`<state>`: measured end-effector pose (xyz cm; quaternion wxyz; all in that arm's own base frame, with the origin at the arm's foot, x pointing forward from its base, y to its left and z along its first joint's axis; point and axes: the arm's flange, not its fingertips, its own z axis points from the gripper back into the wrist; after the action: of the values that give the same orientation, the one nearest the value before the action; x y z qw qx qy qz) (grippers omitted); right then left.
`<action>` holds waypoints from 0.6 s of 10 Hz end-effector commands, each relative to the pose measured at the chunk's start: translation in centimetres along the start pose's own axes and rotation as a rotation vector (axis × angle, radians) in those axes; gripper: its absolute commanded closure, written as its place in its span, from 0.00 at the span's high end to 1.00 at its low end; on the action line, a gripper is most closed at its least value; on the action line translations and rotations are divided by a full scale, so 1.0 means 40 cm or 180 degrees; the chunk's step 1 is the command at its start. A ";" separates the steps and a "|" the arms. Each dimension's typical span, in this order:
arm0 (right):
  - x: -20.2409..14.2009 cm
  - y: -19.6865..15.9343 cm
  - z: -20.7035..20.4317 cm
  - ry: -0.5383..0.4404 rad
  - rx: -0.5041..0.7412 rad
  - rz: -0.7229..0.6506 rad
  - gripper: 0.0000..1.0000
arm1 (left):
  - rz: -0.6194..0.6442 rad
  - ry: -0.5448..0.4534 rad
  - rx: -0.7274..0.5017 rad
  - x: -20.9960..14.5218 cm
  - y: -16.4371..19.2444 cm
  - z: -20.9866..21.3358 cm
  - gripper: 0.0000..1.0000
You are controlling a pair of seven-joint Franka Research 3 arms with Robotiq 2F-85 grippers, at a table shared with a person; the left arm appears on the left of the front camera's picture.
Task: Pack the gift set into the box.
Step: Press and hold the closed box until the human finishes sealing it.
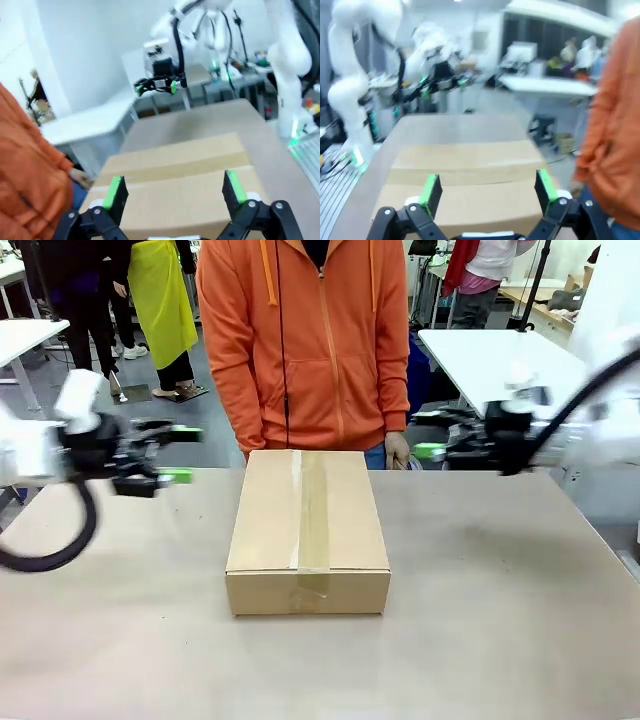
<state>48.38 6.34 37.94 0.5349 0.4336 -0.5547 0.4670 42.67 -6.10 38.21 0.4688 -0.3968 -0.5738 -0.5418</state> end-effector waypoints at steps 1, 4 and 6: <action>-0.034 0.074 0.134 -0.0324 -0.0768 0.0183 1.00 | -0.0024 -0.0301 0.0458 -0.087 -0.085 0.169 1.00; 0.008 0.032 0.117 -0.0168 -0.0414 0.0016 1.00 | 0.0054 -0.0198 0.0268 -0.017 -0.055 0.116 1.00; 0.008 0.032 0.117 -0.0168 -0.0414 0.0016 1.00 | 0.0054 -0.0198 0.0268 -0.017 -0.055 0.116 1.00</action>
<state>45.66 2.55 37.92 0.5456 0.3985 -0.6089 0.4156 40.05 -1.85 37.22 0.4741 -0.4075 -0.6004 -0.4987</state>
